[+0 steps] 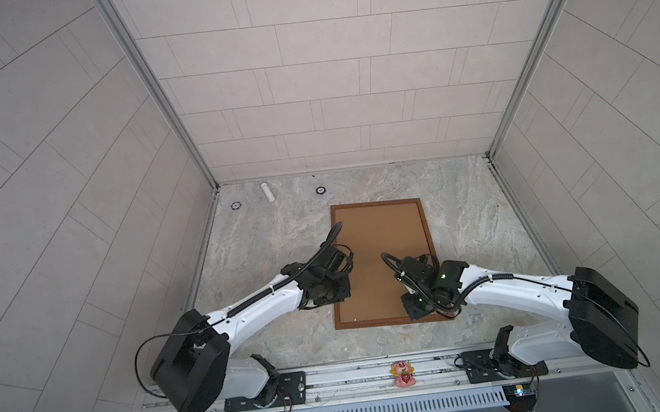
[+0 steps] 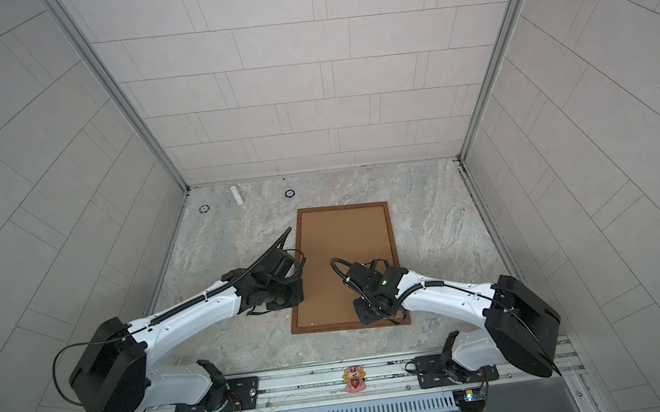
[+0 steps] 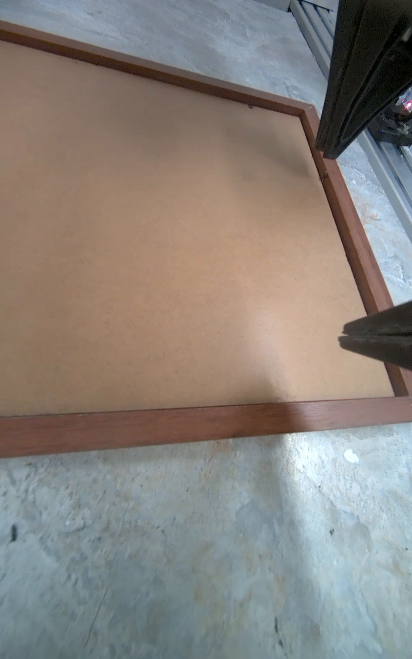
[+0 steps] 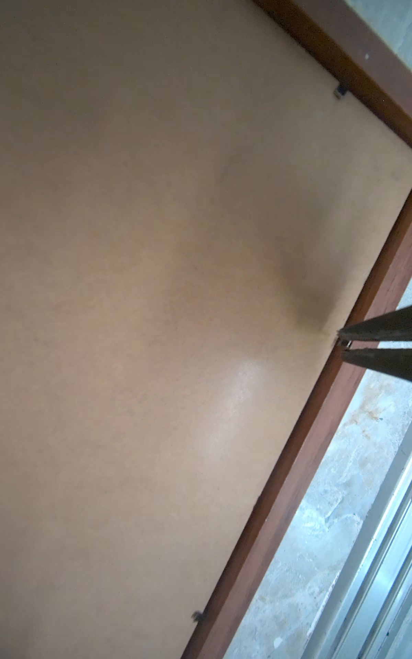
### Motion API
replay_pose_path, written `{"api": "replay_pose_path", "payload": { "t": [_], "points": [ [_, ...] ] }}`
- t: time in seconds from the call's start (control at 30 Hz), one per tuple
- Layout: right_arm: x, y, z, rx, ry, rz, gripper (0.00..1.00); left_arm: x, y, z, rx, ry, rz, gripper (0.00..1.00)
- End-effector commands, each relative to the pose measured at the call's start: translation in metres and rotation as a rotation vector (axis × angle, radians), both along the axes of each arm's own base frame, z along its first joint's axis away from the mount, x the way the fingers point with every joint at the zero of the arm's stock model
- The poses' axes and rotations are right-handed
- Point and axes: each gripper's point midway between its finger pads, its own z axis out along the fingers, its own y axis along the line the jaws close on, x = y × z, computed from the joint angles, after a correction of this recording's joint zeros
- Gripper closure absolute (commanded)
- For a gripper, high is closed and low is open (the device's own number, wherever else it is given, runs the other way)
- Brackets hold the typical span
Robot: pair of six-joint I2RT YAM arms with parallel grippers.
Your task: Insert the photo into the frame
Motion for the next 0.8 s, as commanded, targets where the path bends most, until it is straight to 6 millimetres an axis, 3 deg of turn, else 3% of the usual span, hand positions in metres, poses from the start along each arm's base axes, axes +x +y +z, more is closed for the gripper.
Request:
{"api": "replay_pose_path", "payload": {
  "t": [0.0,0.77],
  "points": [
    [-0.004,-0.003,-0.004,-0.009,0.015,0.002,1.00,0.005,0.004,0.005,0.016,-0.012,-0.001,0.96],
    [-0.007,-0.016,-0.022,-0.063,0.014,0.000,1.00,0.006,0.004,0.002,0.016,0.003,-0.001,0.96]
  ]
}}
